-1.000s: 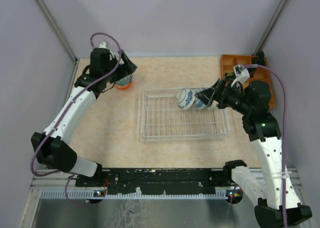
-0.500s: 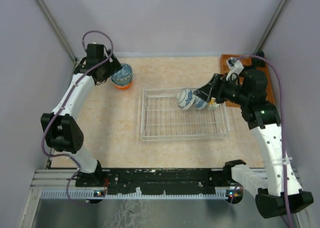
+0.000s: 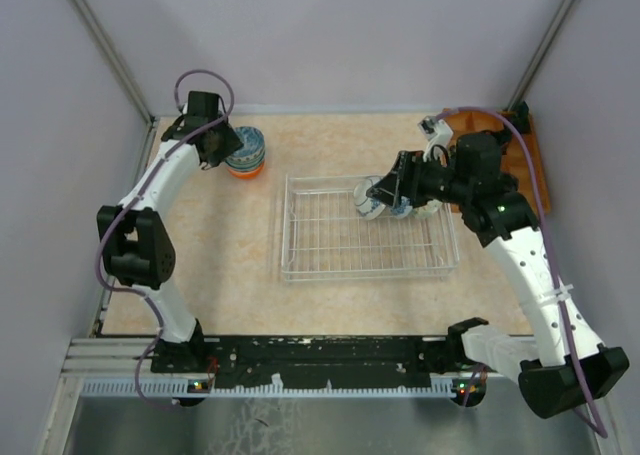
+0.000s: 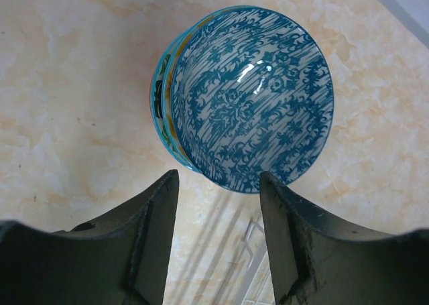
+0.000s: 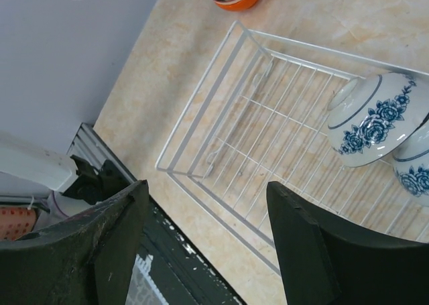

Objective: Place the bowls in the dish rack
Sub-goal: Pick up the bowl from the center of the board.

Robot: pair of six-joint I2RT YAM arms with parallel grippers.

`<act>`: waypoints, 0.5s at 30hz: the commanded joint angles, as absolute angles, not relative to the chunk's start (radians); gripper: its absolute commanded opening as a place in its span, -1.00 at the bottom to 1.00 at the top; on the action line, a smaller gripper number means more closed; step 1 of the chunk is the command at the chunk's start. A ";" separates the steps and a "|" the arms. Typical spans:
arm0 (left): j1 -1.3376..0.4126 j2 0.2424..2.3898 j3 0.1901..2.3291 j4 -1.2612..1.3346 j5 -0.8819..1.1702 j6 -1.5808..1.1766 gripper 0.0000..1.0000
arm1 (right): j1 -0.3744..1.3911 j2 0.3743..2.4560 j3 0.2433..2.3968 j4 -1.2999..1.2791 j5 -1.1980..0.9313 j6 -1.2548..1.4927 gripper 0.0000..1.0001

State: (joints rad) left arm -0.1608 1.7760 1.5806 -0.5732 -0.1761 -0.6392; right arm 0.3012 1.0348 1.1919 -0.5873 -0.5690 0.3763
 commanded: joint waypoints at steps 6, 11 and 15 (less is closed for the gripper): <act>-0.155 1.878 1.666 -0.587 -0.177 -0.679 0.01 | 0.347 1.061 1.183 -0.526 -0.570 0.362 0.43; -0.155 1.917 1.695 -0.594 -0.166 -0.678 -0.26 | 0.360 1.065 1.182 -0.526 -0.570 0.361 0.43; -0.155 1.922 1.706 -0.595 -0.162 -0.673 -0.54 | 0.361 1.066 1.172 -0.519 -0.574 0.357 0.43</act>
